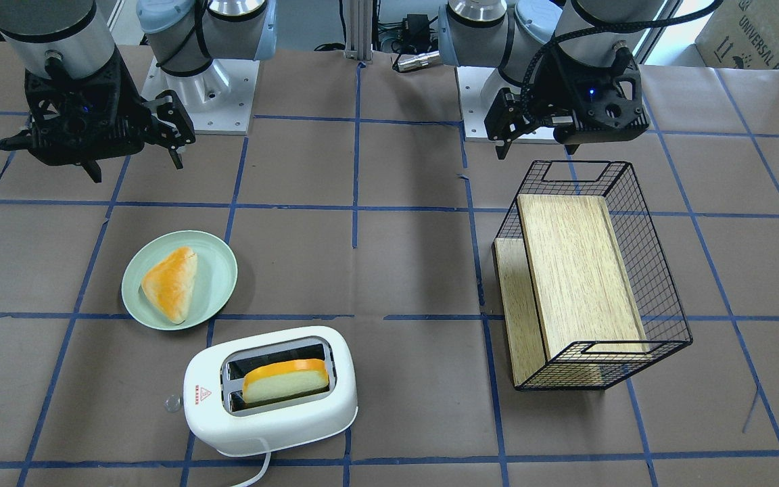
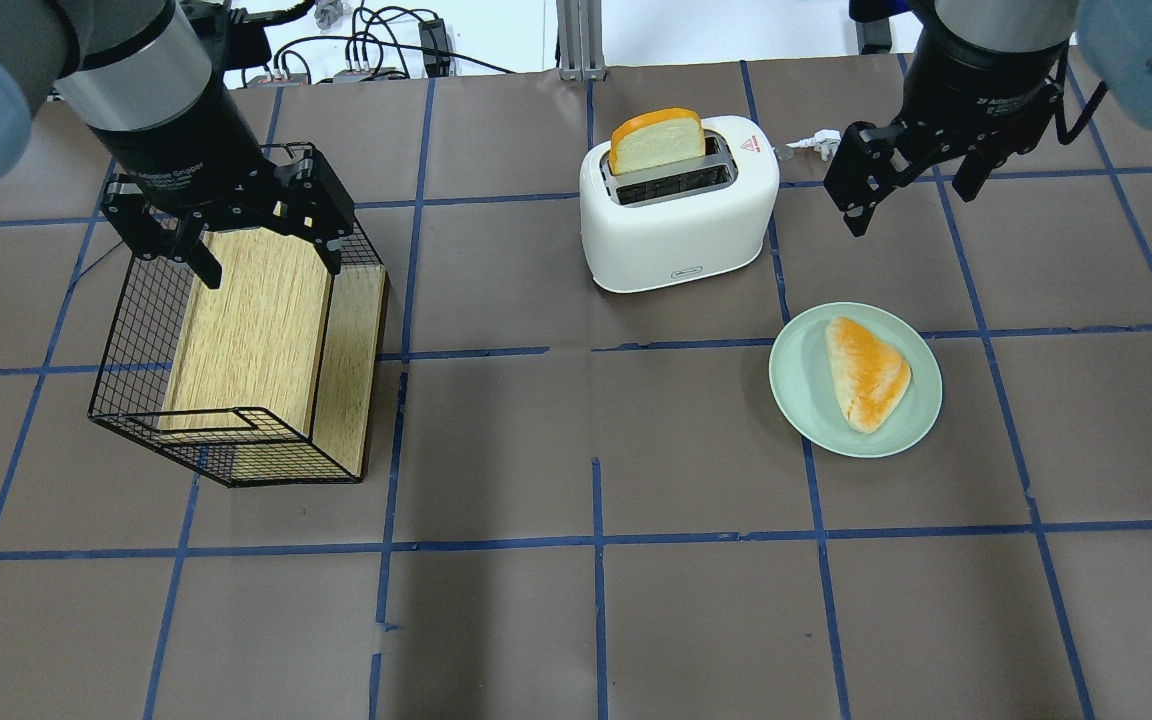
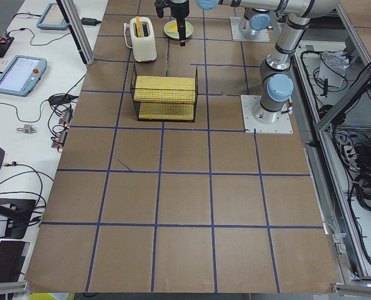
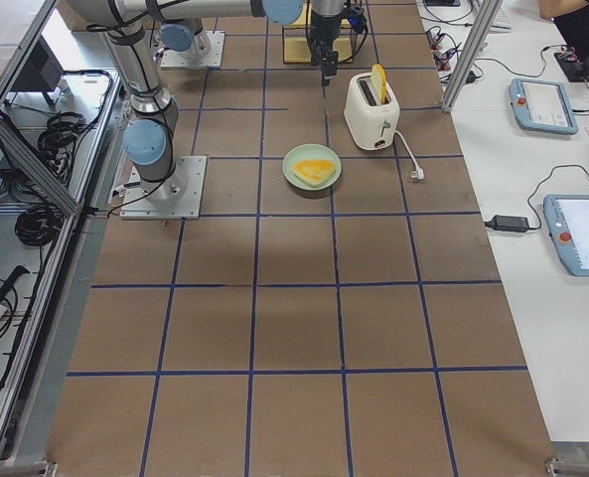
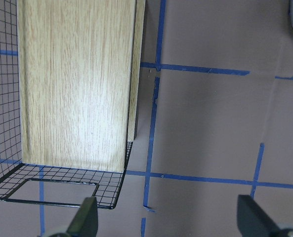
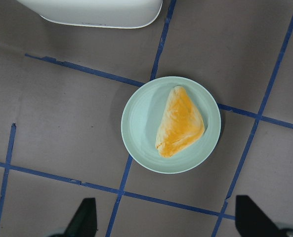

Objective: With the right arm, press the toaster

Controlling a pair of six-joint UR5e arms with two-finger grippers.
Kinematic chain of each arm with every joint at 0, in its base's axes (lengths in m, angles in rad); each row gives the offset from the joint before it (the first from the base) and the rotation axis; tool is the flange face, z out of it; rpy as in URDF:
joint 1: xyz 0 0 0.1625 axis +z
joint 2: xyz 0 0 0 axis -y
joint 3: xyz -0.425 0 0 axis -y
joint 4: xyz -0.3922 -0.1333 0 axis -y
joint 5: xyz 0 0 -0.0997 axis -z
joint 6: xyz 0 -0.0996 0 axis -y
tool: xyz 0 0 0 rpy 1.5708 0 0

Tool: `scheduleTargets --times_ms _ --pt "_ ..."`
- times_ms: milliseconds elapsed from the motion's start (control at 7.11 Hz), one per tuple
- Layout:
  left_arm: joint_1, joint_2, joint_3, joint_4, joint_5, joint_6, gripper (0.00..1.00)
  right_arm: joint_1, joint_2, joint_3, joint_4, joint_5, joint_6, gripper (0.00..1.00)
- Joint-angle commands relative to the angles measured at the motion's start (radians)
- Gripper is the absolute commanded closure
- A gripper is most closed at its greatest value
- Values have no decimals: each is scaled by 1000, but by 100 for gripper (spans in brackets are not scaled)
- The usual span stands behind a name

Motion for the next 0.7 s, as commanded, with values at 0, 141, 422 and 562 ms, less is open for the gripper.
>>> scheduleTargets --times_ms 0,141,422,562 --pt "0 0 0 0 0 0 0 -8 -31 37 -15 0 1 0" --pt "0 0 0 0 0 0 0 -9 -45 54 -38 0 0 0" --pt "0 0 0 0 0 0 0 -8 -45 57 -55 -3 -2 0" --pt "2 0 0 0 0 0 0 -6 -45 57 -55 -3 -2 0"
